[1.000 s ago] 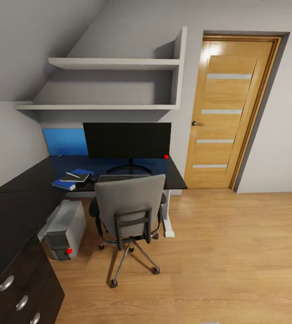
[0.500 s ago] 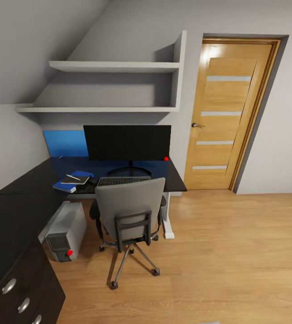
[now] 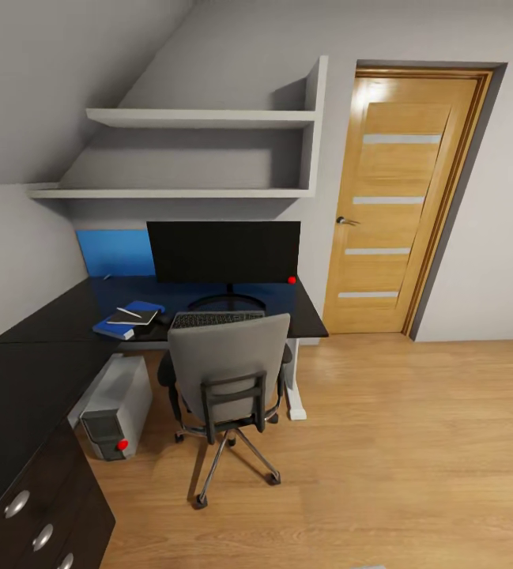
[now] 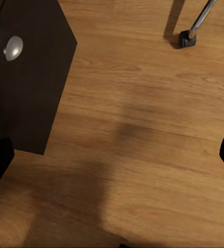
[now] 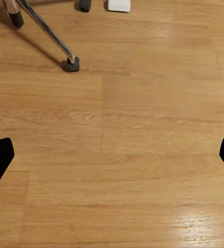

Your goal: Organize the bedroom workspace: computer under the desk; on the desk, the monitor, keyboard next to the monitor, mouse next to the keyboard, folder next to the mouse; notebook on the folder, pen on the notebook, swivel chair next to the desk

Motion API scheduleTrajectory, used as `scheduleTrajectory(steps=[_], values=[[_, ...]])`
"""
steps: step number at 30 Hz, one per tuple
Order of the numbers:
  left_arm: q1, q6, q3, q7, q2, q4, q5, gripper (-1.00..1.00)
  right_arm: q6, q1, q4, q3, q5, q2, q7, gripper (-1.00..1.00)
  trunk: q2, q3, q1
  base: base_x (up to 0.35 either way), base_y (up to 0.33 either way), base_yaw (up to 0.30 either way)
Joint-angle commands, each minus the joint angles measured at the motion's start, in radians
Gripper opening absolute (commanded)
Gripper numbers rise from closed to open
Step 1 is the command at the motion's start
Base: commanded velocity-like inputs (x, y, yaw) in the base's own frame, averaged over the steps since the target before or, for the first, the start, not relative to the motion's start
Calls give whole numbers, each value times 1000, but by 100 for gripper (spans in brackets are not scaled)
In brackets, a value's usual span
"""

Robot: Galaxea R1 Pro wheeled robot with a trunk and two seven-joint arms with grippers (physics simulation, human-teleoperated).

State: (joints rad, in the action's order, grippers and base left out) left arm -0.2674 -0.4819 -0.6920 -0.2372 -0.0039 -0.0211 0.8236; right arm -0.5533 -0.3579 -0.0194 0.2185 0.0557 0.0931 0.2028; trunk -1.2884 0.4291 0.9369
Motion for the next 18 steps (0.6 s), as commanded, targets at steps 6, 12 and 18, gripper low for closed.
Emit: scheduleTrajectory(steps=[6,12,18], values=[[0,0,-11,-5,-7,0,-1,100,-4,-1,-2,9,6,0,4,100,-1,1,0,0,0,0],[0,0,-10,-5,-8,0,-1,100,-4,-1,-2,9,6,0,4,100,-1,1,0,0,0,0],[0,0,-11,-5,-8,0,-1,100,-4,-1,-2,9,6,0,4,100,-1,1,0,0,0,0]])
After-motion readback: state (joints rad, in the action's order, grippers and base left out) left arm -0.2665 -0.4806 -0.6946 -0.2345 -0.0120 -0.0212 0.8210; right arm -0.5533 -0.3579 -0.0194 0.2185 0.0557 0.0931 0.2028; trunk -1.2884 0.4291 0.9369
